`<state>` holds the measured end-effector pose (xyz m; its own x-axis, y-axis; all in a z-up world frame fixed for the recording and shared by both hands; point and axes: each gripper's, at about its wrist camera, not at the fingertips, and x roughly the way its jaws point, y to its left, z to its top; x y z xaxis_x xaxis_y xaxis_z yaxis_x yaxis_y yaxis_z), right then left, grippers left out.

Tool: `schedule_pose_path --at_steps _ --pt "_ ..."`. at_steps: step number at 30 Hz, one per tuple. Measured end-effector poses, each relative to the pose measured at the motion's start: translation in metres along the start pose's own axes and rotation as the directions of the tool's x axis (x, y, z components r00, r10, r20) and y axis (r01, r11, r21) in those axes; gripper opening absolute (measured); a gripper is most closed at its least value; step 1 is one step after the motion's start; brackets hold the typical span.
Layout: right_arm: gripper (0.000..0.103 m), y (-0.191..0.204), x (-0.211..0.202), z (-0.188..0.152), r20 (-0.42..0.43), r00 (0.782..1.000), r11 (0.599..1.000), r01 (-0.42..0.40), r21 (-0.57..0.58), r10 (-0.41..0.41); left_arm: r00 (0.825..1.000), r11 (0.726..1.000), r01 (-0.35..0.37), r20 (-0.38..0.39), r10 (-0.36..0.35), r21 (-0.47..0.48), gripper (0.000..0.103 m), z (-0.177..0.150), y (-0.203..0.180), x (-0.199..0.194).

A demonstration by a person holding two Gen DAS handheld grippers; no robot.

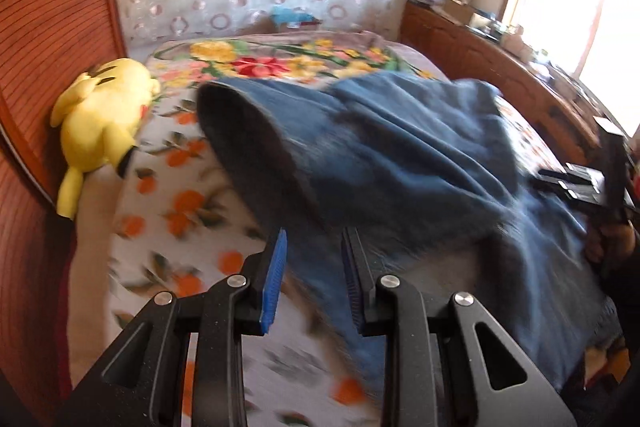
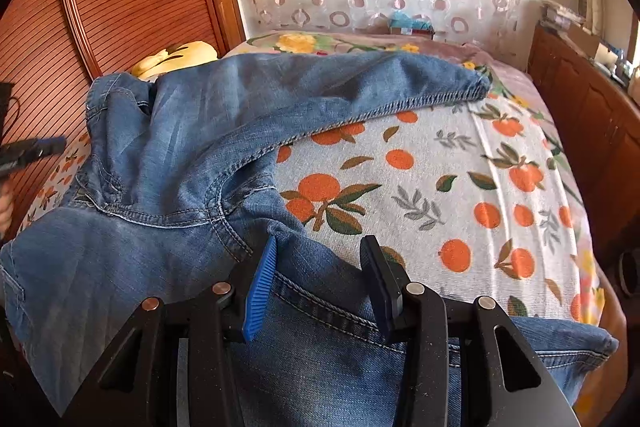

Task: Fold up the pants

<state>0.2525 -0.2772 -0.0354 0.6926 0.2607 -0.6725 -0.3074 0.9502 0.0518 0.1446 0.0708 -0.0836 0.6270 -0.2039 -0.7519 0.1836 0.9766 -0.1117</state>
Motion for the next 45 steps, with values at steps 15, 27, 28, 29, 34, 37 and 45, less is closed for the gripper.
schedule_pose_path --at_steps 15,27,28,29,34,37,45 --pt "0.045 0.018 -0.051 -0.037 0.069 0.996 0.998 0.060 -0.011 -0.059 0.996 0.994 0.092 -0.019 -0.091 0.053 0.029 -0.051 -0.083 -0.025" --pt "0.045 0.013 -0.060 -0.047 0.076 0.994 0.997 0.079 0.000 -0.079 0.997 0.997 0.025 -0.074 -0.020 0.072 0.029 -0.079 -0.106 -0.016" --pt "0.045 0.012 -0.060 -0.047 0.075 0.994 0.997 0.077 0.001 -0.077 0.997 0.997 0.009 -0.081 -0.003 0.072 0.030 -0.079 -0.104 -0.013" --pt "0.045 0.012 -0.060 -0.048 0.072 0.995 0.997 0.075 0.002 -0.075 0.997 0.998 0.003 -0.082 0.003 0.070 0.030 -0.079 -0.103 -0.012" --pt "0.045 0.012 -0.059 -0.048 0.072 0.994 0.996 0.088 -0.003 -0.088 0.997 0.998 0.007 -0.072 -0.003 0.059 0.031 -0.076 -0.096 -0.009" --pt "0.045 0.014 -0.059 -0.049 0.071 0.993 0.995 0.096 -0.011 -0.095 0.997 0.996 -0.017 -0.068 0.022 0.084 0.036 -0.071 -0.096 -0.006" --pt "0.045 0.015 -0.055 -0.048 0.056 0.993 0.994 0.108 -0.028 -0.106 0.996 0.992 -0.008 -0.092 0.020 0.128 0.038 -0.064 -0.097 0.005"
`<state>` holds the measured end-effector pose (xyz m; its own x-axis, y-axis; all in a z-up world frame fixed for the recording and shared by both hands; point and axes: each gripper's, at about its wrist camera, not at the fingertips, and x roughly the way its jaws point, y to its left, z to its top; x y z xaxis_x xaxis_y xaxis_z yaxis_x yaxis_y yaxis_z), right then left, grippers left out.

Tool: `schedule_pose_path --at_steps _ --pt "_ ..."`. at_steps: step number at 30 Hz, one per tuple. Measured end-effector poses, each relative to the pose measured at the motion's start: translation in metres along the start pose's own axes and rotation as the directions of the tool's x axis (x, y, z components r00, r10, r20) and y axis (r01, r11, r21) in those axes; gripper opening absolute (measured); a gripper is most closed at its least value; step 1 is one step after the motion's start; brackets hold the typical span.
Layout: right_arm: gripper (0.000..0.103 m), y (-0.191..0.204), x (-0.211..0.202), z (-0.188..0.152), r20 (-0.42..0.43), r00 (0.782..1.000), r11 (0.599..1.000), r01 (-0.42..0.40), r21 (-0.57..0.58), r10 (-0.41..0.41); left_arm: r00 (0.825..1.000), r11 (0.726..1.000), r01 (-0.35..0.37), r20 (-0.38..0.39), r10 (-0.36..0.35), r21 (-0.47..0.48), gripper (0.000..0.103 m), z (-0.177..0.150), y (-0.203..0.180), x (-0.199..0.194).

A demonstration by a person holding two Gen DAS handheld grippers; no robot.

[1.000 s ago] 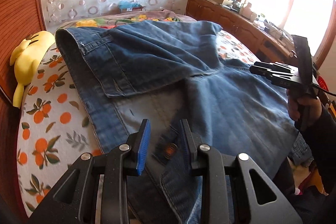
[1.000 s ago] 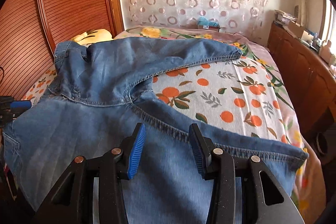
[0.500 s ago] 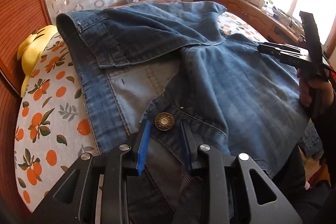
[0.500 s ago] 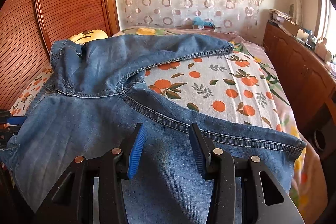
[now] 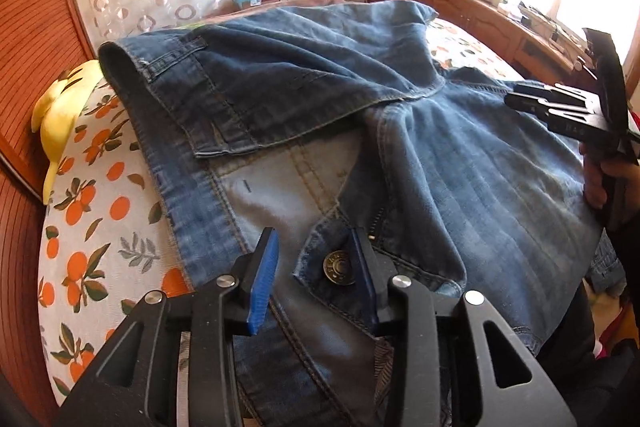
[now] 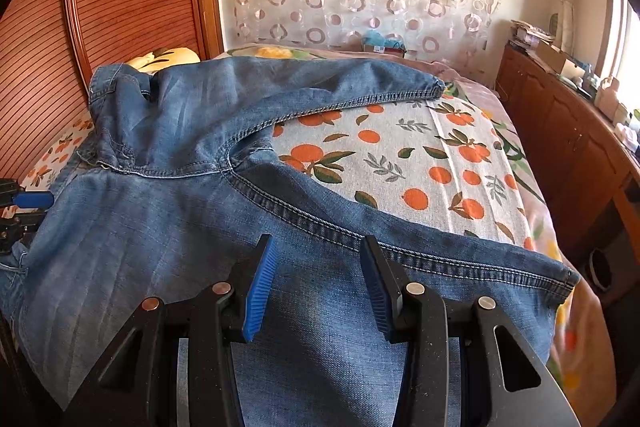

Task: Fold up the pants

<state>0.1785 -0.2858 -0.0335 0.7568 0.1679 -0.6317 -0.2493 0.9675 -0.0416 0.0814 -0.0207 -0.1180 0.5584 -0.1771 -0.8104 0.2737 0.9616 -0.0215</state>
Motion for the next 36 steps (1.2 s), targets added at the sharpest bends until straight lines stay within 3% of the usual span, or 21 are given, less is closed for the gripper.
schedule_pose_path --at_steps 8,10,16,21,26,33,36 --pt "0.045 -0.002 0.001 -0.002 -0.006 1.000 1.000 -0.007 0.003 0.007 0.999 0.997 0.044 0.032 -0.042 -0.063 0.037 -0.011 0.002 0.001" --pt "0.045 -0.003 0.002 -0.001 -0.005 1.000 1.000 -0.006 0.003 0.006 0.997 0.995 0.065 0.039 -0.062 -0.072 0.022 -0.013 0.001 -0.002" --pt "0.045 -0.003 0.004 -0.002 -0.009 1.000 1.000 -0.006 0.001 0.006 0.992 0.993 0.100 0.082 -0.096 -0.055 0.021 -0.013 -0.004 -0.022" --pt "0.045 -0.003 0.004 -0.002 -0.012 1.000 1.000 -0.003 0.002 0.003 0.985 0.997 0.038 0.168 -0.026 -0.065 0.021 -0.002 0.011 -0.052" --pt "0.045 -0.002 0.005 -0.003 -0.014 1.000 1.000 -0.001 -0.003 0.001 0.981 0.996 -0.065 0.177 0.075 -0.059 0.021 0.014 0.036 -0.052" --pt "0.045 -0.003 0.006 -0.003 -0.017 1.000 1.000 0.000 -0.004 0.000 0.987 0.990 -0.138 0.086 0.136 0.016 0.023 0.027 0.046 -0.013" --pt "0.045 -0.004 0.005 -0.003 -0.016 1.000 1.000 -0.001 -0.002 0.001 0.989 0.990 -0.138 0.054 0.138 -0.008 0.028 0.025 0.054 -0.004"
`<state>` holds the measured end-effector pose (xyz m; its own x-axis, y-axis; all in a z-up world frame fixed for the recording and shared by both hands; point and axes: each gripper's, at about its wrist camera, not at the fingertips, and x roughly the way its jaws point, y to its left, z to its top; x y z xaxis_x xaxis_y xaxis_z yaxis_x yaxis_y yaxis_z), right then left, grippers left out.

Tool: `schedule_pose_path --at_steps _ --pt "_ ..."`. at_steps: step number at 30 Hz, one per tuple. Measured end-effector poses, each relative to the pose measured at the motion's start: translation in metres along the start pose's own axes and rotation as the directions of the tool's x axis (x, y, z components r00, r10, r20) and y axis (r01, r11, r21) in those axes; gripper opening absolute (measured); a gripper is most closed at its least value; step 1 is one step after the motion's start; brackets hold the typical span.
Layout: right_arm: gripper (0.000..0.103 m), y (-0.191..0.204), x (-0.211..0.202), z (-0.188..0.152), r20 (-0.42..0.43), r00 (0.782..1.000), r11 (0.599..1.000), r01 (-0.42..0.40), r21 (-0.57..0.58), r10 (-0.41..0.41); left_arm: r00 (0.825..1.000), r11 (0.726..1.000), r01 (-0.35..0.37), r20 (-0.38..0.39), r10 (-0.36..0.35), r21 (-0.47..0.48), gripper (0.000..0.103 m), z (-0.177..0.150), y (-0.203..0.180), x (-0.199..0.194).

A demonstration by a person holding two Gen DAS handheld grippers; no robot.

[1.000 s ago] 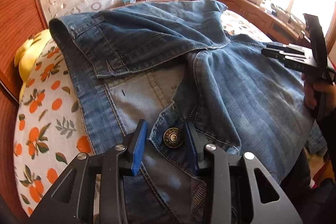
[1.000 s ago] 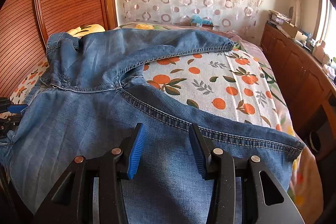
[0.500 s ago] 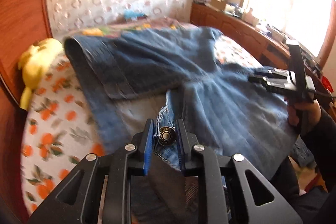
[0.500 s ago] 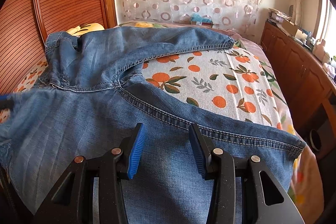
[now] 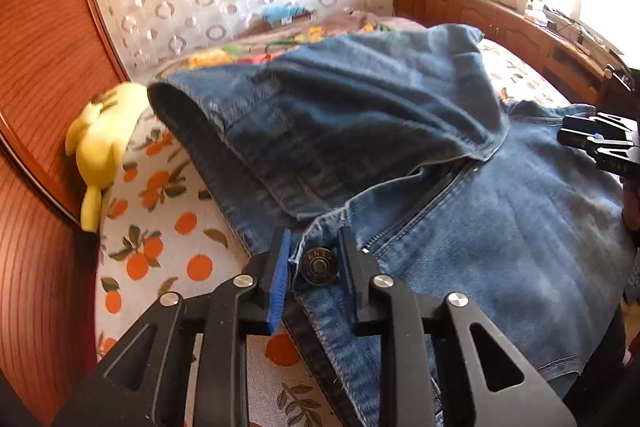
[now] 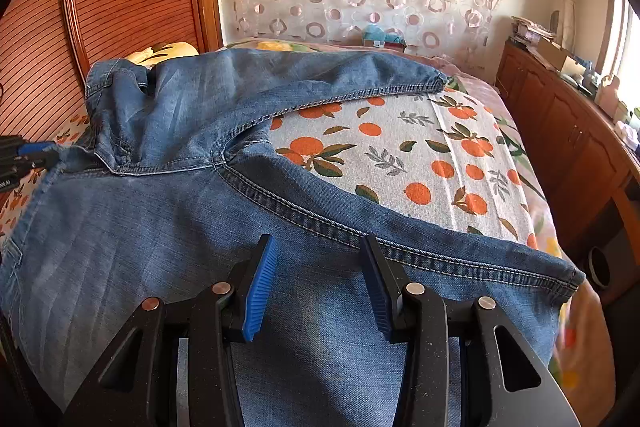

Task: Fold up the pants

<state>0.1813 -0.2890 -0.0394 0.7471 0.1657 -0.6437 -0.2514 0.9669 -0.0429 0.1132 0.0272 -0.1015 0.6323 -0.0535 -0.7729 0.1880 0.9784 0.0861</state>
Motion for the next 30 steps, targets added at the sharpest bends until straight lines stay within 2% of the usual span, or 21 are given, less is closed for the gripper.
schedule_pose_path --at_steps 4,6,11,18,24,29,30 --pt "0.045 0.000 0.000 0.000 0.000 1.000 1.000 -0.001 0.002 0.001 1.000 0.998 0.001 -0.008 -0.002 -0.070 0.038 -0.006 0.018 0.001" --pt "0.045 0.000 0.000 0.000 0.000 1.000 1.000 0.001 0.001 -0.001 1.000 0.994 0.021 -0.009 -0.022 -0.106 0.039 -0.007 0.026 0.000" --pt "0.045 0.001 0.001 0.000 -0.003 1.000 1.000 0.007 -0.005 -0.007 0.996 0.985 0.077 0.045 -0.071 -0.157 0.039 0.005 0.039 -0.003" --pt "0.045 0.001 0.001 -0.001 -0.004 1.000 1.000 0.008 -0.006 -0.008 0.991 0.975 0.133 0.032 -0.130 -0.179 0.039 0.022 0.031 0.017" --pt "0.045 0.001 0.000 0.000 -0.003 1.000 1.000 0.009 -0.005 -0.009 0.994 0.981 0.095 -0.040 -0.103 -0.168 0.039 0.025 0.020 0.041" --pt "0.045 0.001 0.001 -0.001 -0.002 1.000 1.000 0.007 -0.003 -0.007 0.997 0.983 0.067 -0.016 -0.070 -0.169 0.038 0.017 0.014 0.039" --pt "0.045 0.001 0.001 -0.001 -0.002 1.000 1.000 0.007 -0.003 -0.007 0.998 0.984 0.066 -0.009 -0.069 -0.168 0.034 0.016 0.013 0.038"
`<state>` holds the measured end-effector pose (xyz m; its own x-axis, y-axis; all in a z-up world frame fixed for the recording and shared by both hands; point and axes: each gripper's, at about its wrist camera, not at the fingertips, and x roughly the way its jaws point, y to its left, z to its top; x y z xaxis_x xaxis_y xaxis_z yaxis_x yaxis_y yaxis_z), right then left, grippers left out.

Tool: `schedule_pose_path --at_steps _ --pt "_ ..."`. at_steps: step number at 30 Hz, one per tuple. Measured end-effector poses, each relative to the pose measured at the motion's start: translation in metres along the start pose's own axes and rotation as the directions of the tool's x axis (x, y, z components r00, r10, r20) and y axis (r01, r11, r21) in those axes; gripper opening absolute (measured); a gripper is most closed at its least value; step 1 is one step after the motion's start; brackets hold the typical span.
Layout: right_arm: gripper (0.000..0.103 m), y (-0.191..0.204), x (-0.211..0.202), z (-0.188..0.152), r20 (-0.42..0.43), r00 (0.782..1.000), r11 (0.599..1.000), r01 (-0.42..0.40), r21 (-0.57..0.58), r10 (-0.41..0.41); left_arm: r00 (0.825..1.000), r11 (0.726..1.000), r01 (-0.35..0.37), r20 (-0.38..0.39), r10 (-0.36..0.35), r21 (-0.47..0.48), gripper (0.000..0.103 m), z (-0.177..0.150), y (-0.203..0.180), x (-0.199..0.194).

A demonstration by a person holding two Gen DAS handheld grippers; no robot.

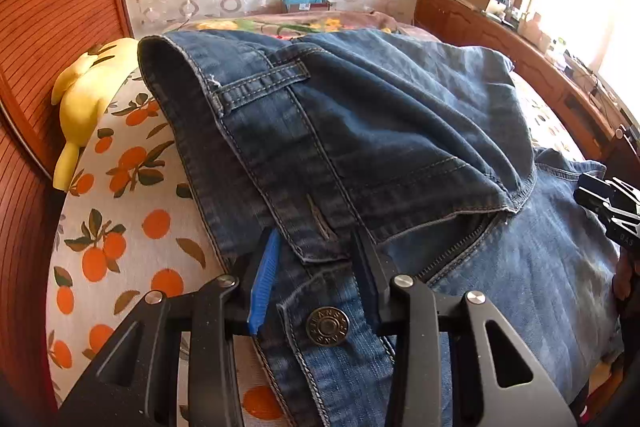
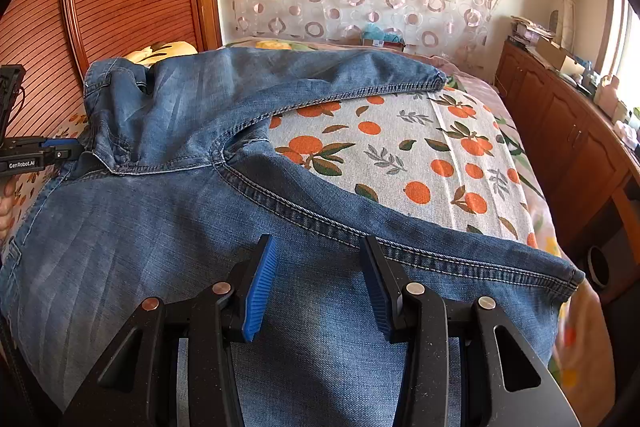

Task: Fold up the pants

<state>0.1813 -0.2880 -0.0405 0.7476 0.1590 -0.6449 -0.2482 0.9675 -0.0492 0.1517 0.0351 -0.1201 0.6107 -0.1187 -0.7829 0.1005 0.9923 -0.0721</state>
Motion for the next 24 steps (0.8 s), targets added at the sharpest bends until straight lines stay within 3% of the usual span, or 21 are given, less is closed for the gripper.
schedule_pose_path --at_steps 6,24 --pt "0.045 0.000 0.000 0.000 -0.001 1.000 1.000 0.001 0.001 -0.001 0.999 0.999 -0.043 0.032 0.042 0.027 0.009 -0.001 -0.006 -0.002" --pt "0.045 0.001 0.000 0.000 -0.004 1.000 1.000 0.001 0.002 -0.001 0.981 0.997 -0.017 0.195 0.003 0.070 0.004 0.015 -0.017 -0.068"
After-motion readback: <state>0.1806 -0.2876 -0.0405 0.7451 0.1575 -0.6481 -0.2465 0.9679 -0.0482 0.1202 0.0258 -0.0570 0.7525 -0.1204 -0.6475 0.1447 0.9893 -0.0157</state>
